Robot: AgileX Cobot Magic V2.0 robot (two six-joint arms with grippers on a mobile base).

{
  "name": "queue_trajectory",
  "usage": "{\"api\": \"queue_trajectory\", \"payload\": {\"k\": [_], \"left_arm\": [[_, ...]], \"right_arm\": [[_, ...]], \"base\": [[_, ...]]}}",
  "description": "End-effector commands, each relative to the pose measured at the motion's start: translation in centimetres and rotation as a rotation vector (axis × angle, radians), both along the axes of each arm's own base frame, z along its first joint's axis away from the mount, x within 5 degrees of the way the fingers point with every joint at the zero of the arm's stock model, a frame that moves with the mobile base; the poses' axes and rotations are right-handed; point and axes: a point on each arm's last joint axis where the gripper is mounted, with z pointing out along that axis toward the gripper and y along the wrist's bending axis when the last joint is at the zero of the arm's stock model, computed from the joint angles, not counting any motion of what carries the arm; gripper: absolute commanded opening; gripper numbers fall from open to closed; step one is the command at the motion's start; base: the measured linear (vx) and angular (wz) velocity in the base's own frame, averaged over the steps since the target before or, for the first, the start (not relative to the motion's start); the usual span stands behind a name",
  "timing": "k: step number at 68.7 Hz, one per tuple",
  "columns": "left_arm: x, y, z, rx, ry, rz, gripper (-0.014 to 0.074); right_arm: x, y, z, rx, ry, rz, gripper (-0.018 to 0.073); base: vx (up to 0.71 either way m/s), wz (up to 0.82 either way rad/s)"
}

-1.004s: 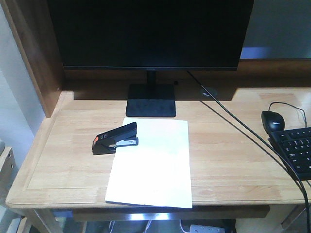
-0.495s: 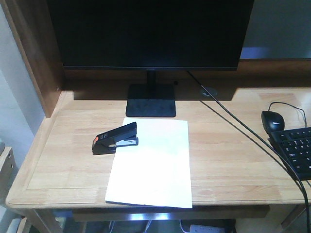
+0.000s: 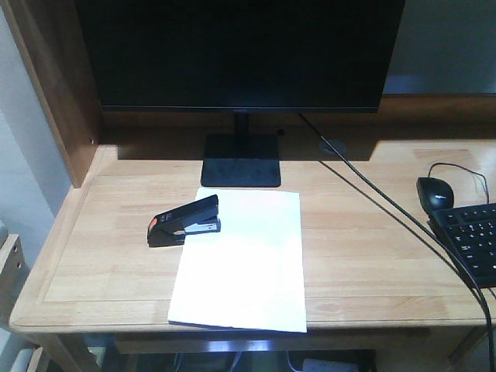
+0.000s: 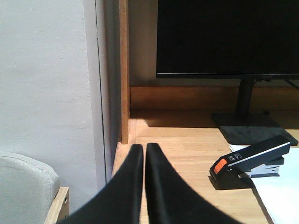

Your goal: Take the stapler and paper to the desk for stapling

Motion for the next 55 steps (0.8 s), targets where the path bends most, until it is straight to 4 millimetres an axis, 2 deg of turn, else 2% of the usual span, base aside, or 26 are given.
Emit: {"api": "queue_trajectory", "payload": {"k": [1,11,28,43,55], "left_arm": [[0.0,0.0,-0.2,-0.015,-0.063,0.000,-0.0007],[0.0,0.0,-0.2,-0.015,-0.063,0.000,-0.0007],[0.0,0.0,-0.2,-0.015,-0.063,0.000,-0.0007],[0.0,0.0,-0.2,-0.015,-0.063,0.000,-0.0007],[0.0,0.0,-0.2,-0.015,-0.063,0.000,-0.0007]], "right_arm": [[-0.4,-0.1,-0.2,0.001,-0.141,-0.014,-0.0009],[-0.9,0.0,-2.3,0.030,-0.134,0.000,-0.0009],[-1.0,0.0,-2.6,0.068,-0.102,0.004,-0.0009],[-1.0,0.8,-2.6,0.031,-0.100,0.127,-0.0009],[-1.0,0.8,-2.6,0.039,-0.099,0.137,-0.0009]], "base": [[0.00,0.00],[0.00,0.00],[0.00,0.00],[0.00,0.00],[0.00,0.00]]}}
